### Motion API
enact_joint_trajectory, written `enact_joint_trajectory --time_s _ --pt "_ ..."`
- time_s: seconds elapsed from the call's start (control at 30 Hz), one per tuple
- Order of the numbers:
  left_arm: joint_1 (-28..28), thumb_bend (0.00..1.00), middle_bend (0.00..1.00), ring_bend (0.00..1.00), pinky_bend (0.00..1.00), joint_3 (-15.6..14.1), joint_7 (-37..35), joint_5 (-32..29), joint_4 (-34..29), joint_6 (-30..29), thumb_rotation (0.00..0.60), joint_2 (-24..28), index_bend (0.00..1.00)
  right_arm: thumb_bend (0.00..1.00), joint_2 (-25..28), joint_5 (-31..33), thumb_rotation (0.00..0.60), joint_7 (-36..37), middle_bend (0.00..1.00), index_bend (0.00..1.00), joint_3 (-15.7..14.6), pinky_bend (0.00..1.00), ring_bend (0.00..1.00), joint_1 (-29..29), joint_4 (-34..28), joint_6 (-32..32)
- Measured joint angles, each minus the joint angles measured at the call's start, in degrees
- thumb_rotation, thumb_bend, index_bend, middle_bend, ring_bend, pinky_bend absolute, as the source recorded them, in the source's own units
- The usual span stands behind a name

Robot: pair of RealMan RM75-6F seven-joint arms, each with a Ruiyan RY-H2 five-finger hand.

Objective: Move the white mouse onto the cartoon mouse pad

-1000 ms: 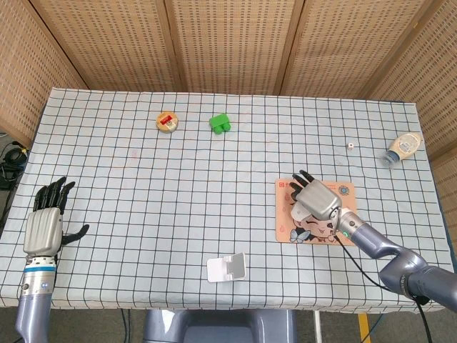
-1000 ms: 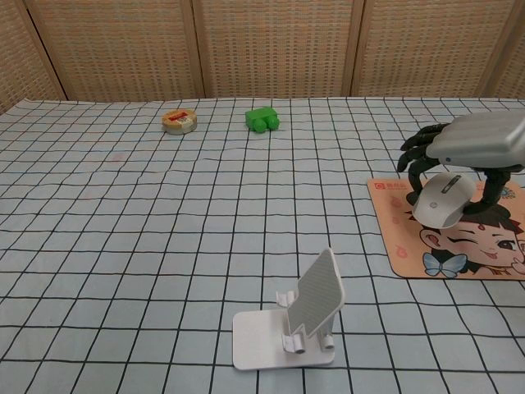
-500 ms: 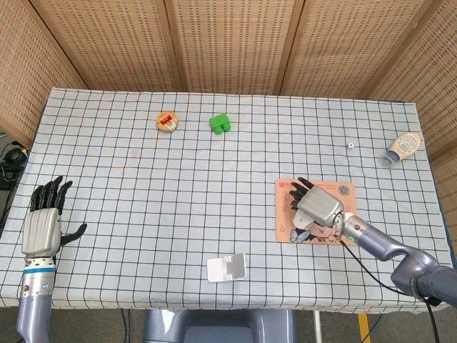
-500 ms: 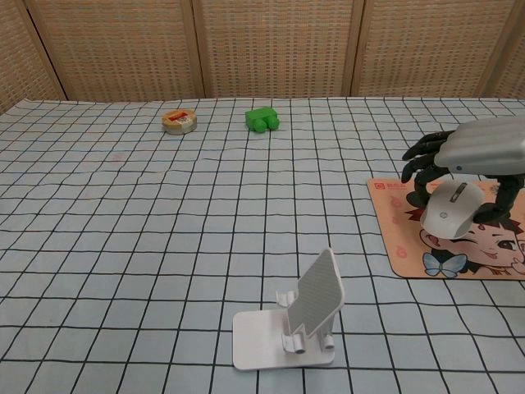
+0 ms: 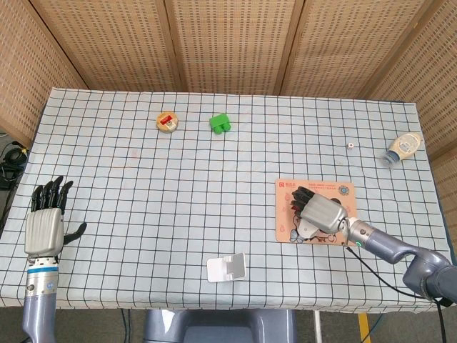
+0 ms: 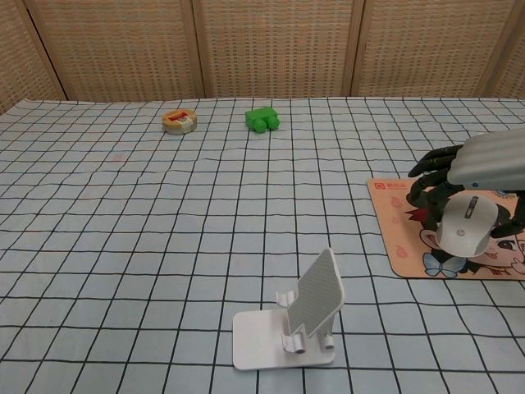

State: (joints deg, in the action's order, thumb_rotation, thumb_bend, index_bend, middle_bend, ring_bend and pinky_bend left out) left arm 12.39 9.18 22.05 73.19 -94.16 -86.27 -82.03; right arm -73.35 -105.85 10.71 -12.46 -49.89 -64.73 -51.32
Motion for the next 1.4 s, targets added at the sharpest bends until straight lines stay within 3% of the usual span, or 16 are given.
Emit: enact_joint_trajectory --time_s 0.87,1.07,1.23,1.4 --pt "-0.1 0.20 0.00 0.00 0.00 0.8 -0.6 -0.9 0.3 0.3 0.600 -0.1 0.10 0.37 -5.1 -2.2 0.600 -0.5 0.23 0.63 -0.7 0.06 0.03 -1.5 10.1 -1.2" --pt "-0.1 0.20 0.00 0.00 0.00 1.0 -0.9 -1.1 0.2 0.4 0.600 -0.1 0.10 0.28 -5.7 -2.1 0.600 -2.8 0.15 0.50 -0.9 0.01 0.00 -1.5 10.9 -1.0" --pt "-0.1 0.20 0.00 0.00 0.00 1.1 -1.0 -1.2 0.1 0.5 0.600 -0.1 0.10 0.26 -5.8 -2.3 0.600 -4.0 0.10 0.36 -0.8 0.00 0.00 -1.2 11.1 -2.4" --pt "-0.2 0.20 0.00 0.00 0.00 1.1 -1.2 -1.1 -0.2 0.3 0.600 0.1 0.10 0.26 -5.7 -1.6 0.600 -4.7 0.09 0.32 -0.5 0.00 0.00 -0.7 10.7 -2.7"
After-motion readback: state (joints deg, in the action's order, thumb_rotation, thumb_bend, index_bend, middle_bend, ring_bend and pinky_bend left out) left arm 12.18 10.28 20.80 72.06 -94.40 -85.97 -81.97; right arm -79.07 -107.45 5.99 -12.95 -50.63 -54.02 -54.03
